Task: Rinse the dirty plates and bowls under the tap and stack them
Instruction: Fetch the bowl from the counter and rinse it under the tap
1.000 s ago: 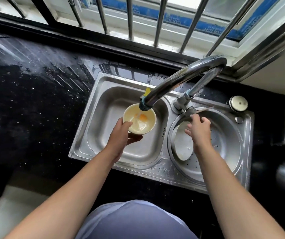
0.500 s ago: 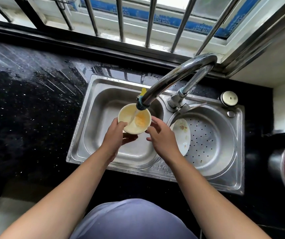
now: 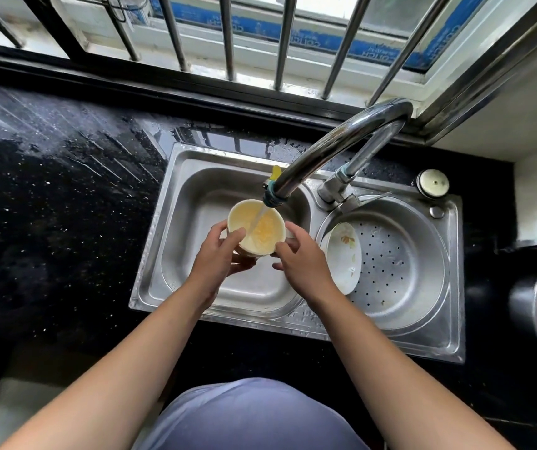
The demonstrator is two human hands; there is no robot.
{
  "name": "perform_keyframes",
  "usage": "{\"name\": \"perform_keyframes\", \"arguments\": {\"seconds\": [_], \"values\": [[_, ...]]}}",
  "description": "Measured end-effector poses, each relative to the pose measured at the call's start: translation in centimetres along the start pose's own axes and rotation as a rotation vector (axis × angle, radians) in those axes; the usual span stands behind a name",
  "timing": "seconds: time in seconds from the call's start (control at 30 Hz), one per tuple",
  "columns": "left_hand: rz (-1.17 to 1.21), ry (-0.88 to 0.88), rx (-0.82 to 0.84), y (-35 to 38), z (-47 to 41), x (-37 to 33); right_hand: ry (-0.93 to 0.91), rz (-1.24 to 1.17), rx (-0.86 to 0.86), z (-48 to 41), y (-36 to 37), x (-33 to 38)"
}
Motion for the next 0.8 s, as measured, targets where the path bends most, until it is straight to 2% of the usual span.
{"name": "perform_keyframes", "arguments": {"seconds": [0.07,0.17,0.23,0.33,0.4,0.47,0.57,0.6,0.7,0.8], "values": [[-0.011,0.018,-0.01,-0.1,0.1,-0.2,-0.056,0.132,-0.006,0.0,0.4,0.0],[-0.068,0.038,-0.036,-0.1,-0.1,-0.1,-0.305,0.525,-0.067,0.2,1.5,0.7],[-0.096,0.041,-0.048,0.2,-0.2,0.1,-0.448,0.662,0.015,0.2,3.0,1.6],[-0.179,0.052,-0.062,0.0,0.0,0.0,-0.347,0.598,0.375,0.2,5.4,2.3],[-0.165,0.039,-0.092,-0.9,0.0,0.1,-0.235,0.583,0.498,-0.1,5.9,2.1],[-0.135,0.013,-0.112,-1.7,-0.1,0.3,-0.206,0.726,0.503,-0.8,5.3,1.7],[-0.15,0.011,-0.082,-1.6,0.2,0.0,-0.327,1.071,0.419,-1.3,5.2,0.9],[-0.161,0.015,-0.071,-1.4,0.3,-0.1,-0.327,1.086,0.421,-1.1,5.5,0.4],[-0.159,0.0,-0.086,-1.6,0.3,-0.1,-0.219,0.812,0.526,-0.2,6.0,-0.8],[-0.072,-0.084,-0.091,-2.3,0.2,0.4,-0.353,0.756,0.413,-1.0,4.9,-0.8]]}}
Point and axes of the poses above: each hand's wrist, its own z-axis away from the middle knuckle, its own y-axis out of the palm, x = y × z, the point moved 4 cm from there along -z, towards the middle knuckle, and after that the axes turned 9 degrees about -z, right-handed, at the moved point
